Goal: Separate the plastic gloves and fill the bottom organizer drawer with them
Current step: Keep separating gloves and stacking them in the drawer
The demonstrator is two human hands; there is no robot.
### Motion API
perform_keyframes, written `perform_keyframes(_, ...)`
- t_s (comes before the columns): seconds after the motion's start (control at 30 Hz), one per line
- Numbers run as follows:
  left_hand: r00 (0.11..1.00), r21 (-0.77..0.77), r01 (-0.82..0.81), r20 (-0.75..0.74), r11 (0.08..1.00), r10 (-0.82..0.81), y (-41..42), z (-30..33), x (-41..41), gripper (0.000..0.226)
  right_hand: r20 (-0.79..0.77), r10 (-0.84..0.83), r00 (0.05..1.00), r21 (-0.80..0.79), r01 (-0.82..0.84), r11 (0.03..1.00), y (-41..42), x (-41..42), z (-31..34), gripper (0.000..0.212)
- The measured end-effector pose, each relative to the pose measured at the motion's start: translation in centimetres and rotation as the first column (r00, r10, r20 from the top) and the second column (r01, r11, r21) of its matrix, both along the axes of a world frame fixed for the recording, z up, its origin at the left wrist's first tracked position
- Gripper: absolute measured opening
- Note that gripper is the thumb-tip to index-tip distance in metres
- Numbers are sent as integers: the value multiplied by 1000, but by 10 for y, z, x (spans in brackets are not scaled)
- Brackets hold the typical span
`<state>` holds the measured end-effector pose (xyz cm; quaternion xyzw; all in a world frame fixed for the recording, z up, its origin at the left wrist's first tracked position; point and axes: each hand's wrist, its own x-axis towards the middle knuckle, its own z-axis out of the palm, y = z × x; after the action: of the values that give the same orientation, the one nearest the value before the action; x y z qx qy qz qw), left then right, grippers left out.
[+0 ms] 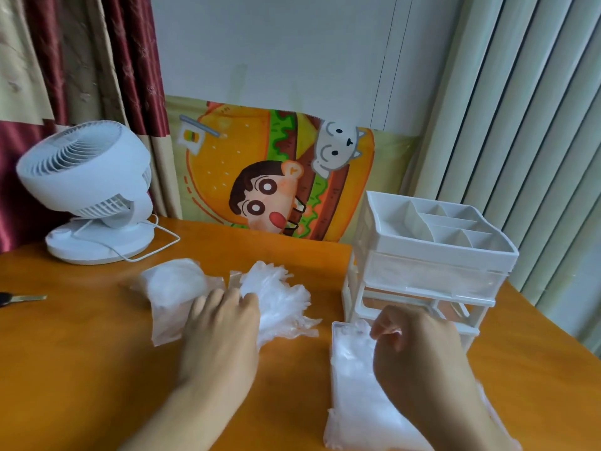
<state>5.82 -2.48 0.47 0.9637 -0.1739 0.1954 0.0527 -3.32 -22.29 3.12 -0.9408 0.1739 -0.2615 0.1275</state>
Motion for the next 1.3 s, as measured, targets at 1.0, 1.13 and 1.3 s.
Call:
perform_keyframes(1.0,974,-860,183,223,476,28,30,8,14,7,365,395,843,-209,-339,917,44,17,-72,23)
perform_keyframes(1.13,982,-931,172,186,321,14,28,10,12,10,252,470,846,61,-499,865,61,9,-65,22)
perform_keyframes(1.3,979,-967,187,169,175,-115,10,6,-1,10,308,420,854,807,-468,360,79,-2,-32,60)
